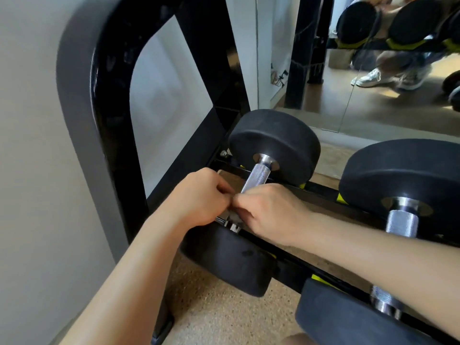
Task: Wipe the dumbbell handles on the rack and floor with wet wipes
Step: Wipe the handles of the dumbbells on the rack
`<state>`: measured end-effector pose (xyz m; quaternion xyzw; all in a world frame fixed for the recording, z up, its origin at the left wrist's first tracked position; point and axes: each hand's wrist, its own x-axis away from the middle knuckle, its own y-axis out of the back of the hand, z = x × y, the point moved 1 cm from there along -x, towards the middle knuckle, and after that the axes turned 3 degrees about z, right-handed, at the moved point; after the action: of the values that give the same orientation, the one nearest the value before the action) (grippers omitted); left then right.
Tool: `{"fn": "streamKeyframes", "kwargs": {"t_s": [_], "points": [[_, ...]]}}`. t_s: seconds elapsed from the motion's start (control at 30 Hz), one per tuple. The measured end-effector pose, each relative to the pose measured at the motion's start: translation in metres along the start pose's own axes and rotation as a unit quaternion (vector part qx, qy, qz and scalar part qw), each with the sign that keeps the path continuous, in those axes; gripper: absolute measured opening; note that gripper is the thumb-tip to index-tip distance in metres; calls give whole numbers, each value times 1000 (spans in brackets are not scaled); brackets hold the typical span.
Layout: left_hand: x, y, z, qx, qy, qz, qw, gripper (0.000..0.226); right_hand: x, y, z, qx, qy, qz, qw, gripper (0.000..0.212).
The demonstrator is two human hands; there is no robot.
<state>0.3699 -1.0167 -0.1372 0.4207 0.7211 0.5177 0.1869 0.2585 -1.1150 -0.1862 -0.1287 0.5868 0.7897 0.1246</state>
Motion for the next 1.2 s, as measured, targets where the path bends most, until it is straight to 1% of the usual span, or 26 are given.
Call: {"fn": "streamKeyframes", "kwargs": {"t_s": [0.07,0.1,0.17,0.23,0.33,0.37,0.4,0.47,0.53,0.6,0.63,0.7,0.73,0.8,0.87,0.9,0.93,0.97,1.03,1.07,1.1,1.2], "points": [[-4,2,-2,-26,8,35,999,14,-15,9,-16,29,-47,-46,997,18],[-8,2,-3,-35,5,58,998,12,-19,13,-22,44,-69,-52,995,19],[-16,4,-7,-33,2,80,996,20,-22,16,-21,45,-74,-57,995,21],[-23,7,-8,-34,4,63,997,23,-18,13,-15,23,-63,-50,997,22],[-20,10,-6,-78,-15,5,997,17,-8,11,-13,-47,-91,1,995,25],[-17,11,-7,-87,-31,7,996,21,-6,10,-13,-63,-96,14,993,25],[-13,11,-9,-91,-47,33,994,24,-5,10,-13,-73,-99,20,992,24],[-12,10,-13,-70,-63,94,991,21,-5,11,-12,-104,-125,10,987,22],[-20,6,-13,-42,-60,105,992,19,-5,14,-13,-184,-181,-10,966,25],[-32,3,-10,-32,-44,96,994,23,-2,17,-18,-273,-241,-31,931,35],[-36,3,-9,-15,-26,103,994,24,0,18,-20,-295,-260,-37,919,37],[-38,5,-9,3,-2,139,990,23,2,20,-23,-296,-275,-39,914,36],[-38,7,-9,-18,-5,168,986,24,4,20,-24,-294,-279,-36,914,35],[-34,9,-13,-119,-28,232,965,35,5,20,-25,-300,-285,-32,910,34],[-30,10,-15,-218,-45,249,943,45,7,18,-24,-312,-293,-31,903,35],[-28,9,-14,-233,-47,242,941,43,8,16,-23,-315,-296,-26,901,36],[-28,9,-12,-224,-49,230,946,38,8,14,-22,-314,-296,-20,902,36],[-28,9,-9,-183,-41,210,960,30,8,12,-21,-312,-295,-17,903,36],[-30,8,-7,-40,-11,146,988,15,10,13,-22,-318,-301,-34,899,34],[-32,7,-8,22,-1,112,993,13,10,14,-23,-324,-305,-48,894,30],[-35,5,-10,61,0,80,995,15,11,15,-24,-331,-309,-62,889,26],[-53,-1,-26,102,-34,-17,994,19,15,16,-26,-344,-331,-77,876,16]]}}
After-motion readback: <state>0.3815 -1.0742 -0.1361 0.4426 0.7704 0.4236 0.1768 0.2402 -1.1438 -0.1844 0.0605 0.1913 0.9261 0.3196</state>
